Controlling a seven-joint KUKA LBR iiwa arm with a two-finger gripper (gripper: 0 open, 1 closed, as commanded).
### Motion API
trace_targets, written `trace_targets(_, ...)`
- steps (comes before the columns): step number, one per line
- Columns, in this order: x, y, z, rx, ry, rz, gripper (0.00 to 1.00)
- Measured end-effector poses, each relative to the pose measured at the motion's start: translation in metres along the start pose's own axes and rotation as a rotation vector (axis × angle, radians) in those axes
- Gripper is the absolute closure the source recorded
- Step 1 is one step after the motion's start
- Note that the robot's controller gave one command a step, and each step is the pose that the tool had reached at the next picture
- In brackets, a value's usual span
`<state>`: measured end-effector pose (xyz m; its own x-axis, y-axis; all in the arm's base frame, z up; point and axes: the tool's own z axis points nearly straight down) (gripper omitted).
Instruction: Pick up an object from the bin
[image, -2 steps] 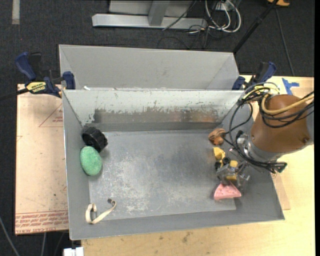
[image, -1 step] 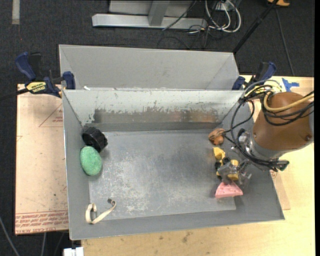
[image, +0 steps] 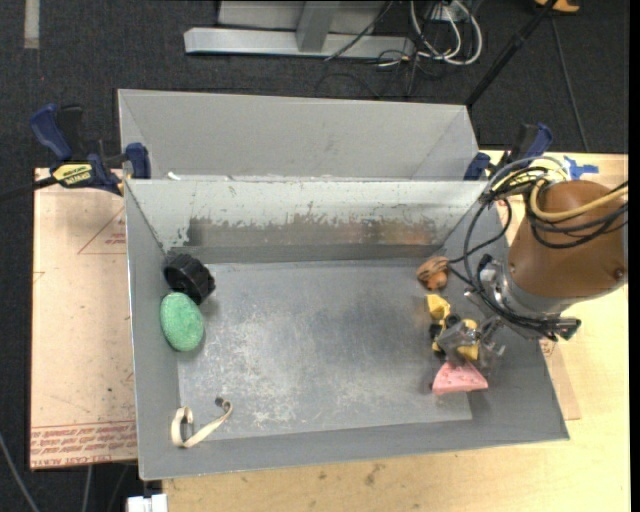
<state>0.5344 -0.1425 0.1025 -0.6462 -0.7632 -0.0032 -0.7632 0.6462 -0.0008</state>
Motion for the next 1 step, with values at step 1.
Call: trace_targets(1, -0.0003, -0.0003, -0.0047, 0.001, 0.0, 0.001, 1.0)
